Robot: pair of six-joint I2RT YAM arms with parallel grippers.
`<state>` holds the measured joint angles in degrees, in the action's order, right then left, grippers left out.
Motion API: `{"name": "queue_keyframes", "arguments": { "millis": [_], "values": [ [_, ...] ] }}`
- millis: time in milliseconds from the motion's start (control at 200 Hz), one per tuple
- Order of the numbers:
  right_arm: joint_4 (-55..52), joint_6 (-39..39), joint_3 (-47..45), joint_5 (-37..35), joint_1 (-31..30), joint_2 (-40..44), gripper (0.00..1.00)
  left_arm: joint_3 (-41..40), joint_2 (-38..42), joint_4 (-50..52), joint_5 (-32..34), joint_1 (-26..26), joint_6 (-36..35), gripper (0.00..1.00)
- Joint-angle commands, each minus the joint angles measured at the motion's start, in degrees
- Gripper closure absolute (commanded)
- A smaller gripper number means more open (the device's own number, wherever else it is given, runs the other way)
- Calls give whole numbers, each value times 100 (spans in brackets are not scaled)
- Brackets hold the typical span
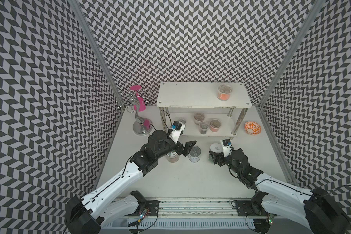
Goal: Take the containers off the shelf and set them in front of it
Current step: Place the container at the center of the board.
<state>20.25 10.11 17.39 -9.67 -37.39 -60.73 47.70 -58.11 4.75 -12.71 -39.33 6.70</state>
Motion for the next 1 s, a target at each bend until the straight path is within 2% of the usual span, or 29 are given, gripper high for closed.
{"name": "queue_keyframes", "arguments": {
  "millis": [0,180,496,616,681,996],
  "values": [
    [802,-52,-53,-416,-48,-202,25,-68,94,-89,-29,32,24,0],
    [1249,-216,-309,-524,-67,-394,24,-65,65,-105,-73,45,-11,0],
    [1645,-439,-326,-491,-76,-936,16,-79,15,-115,-122,56,-46,0],
    [1598,-453,-376,-426,-85,-778,10,-28,-34,-64,-143,52,-103,0],
    [1588,-452,-417,-416,-90,-667,0,-55,-32,-92,-128,50,-85,0],
    [925,-352,-268,-477,-85,-101,0,-15,-98,-70,-157,66,-134,0]
  ]
}}
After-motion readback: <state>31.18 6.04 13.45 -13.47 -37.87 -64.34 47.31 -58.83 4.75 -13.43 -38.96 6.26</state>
